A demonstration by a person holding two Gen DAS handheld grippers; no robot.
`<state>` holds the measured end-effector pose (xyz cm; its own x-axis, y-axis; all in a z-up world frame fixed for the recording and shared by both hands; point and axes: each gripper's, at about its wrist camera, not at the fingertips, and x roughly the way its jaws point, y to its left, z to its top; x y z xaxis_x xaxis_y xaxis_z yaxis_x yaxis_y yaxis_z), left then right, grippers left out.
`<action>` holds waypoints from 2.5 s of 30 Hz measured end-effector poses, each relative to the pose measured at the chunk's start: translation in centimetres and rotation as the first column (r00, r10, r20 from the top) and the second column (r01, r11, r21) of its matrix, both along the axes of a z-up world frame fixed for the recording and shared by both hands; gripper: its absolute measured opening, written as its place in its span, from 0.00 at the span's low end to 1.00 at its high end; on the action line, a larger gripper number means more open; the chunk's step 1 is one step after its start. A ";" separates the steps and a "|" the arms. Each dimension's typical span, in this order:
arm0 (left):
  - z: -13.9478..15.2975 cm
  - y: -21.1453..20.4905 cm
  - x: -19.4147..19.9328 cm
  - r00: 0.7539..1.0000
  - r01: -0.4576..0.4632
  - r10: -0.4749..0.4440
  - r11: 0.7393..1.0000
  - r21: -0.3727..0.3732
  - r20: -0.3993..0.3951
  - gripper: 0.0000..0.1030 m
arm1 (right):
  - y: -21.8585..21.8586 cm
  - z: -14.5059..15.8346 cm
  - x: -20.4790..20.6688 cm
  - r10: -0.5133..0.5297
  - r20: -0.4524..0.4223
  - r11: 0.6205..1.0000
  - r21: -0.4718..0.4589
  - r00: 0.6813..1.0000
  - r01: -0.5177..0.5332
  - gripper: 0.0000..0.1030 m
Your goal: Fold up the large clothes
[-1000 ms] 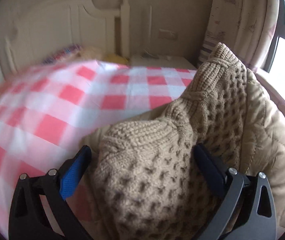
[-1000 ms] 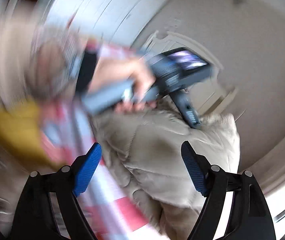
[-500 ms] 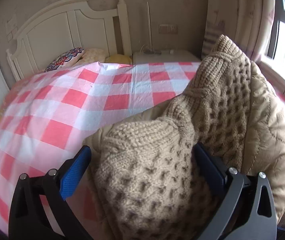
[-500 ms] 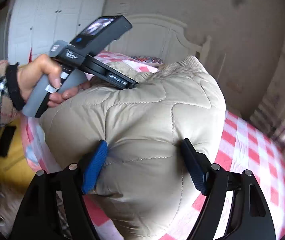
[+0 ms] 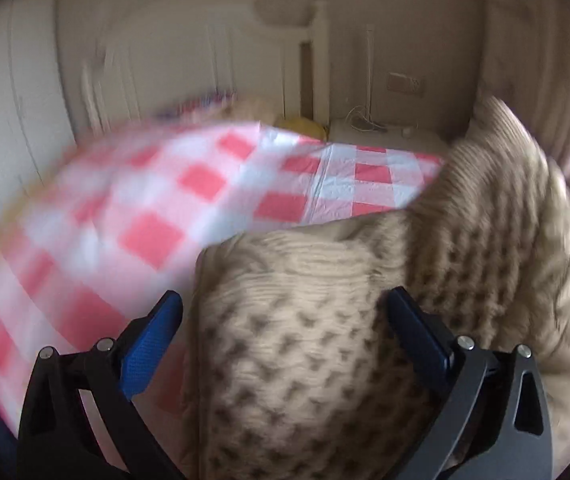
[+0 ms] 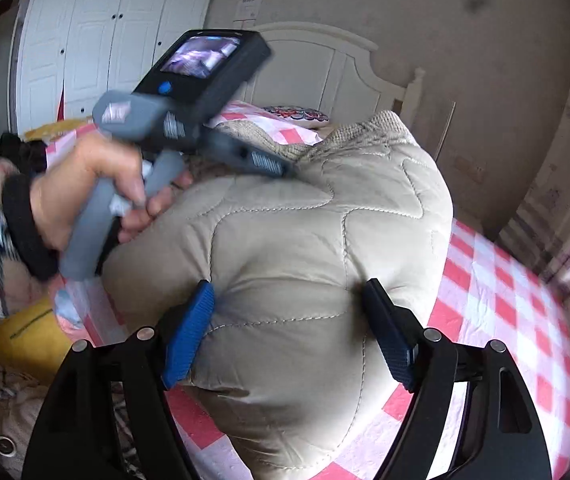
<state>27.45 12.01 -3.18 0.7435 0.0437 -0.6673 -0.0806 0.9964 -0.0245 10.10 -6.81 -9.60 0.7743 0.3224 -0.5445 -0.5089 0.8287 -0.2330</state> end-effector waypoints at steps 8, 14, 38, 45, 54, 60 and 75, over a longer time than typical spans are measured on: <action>-0.6 1.3 0.3 0.999 0.029 -0.030 0.997 -0.072 -0.014 0.98 | -4.4 7.4 2.8 -0.051 0.060 0.979 0.201 0.997 0.038 0.57; -0.7 1.6 0.7 1.000 0.027 -0.028 0.996 -0.081 -0.009 0.98 | -2.6 11.1 11.6 -0.090 0.036 0.980 0.180 0.995 0.082 0.38; 1.2 -0.7 1.5 0.999 -0.026 0.033 0.979 0.204 -0.032 0.98 | 1.5 0.9 25.0 -0.085 -0.351 0.996 -0.015 0.933 0.085 0.34; -1.3 0.7 2.9 0.991 -0.021 0.036 0.993 0.117 -0.126 0.98 | 1.9 1.0 24.5 -0.125 -0.319 0.992 -0.053 0.939 0.114 0.34; -1.1 0.2 2.7 0.994 0.001 0.014 0.990 0.140 -0.109 0.98 | 1.0 1.2 23.4 -0.157 -0.305 0.988 -0.034 0.939 0.154 0.34; -1.2 0.2 2.7 0.994 0.004 0.011 0.991 0.135 -0.111 0.98 | 0.9 1.2 23.2 -0.161 -0.296 0.987 -0.024 0.941 0.161 0.34; 1.2 5.0 -0.6 0.991 0.073 -0.087 0.988 -0.136 -0.099 0.98 | -2.7 4.2 16.4 -0.099 -0.308 0.962 0.213 0.946 0.169 0.73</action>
<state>26.82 17.05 -1.95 0.6668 -0.1068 -0.7375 -0.0094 0.9884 -0.1516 26.49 -9.56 -5.41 0.6373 0.3720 -0.6749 -0.4054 0.9066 0.1169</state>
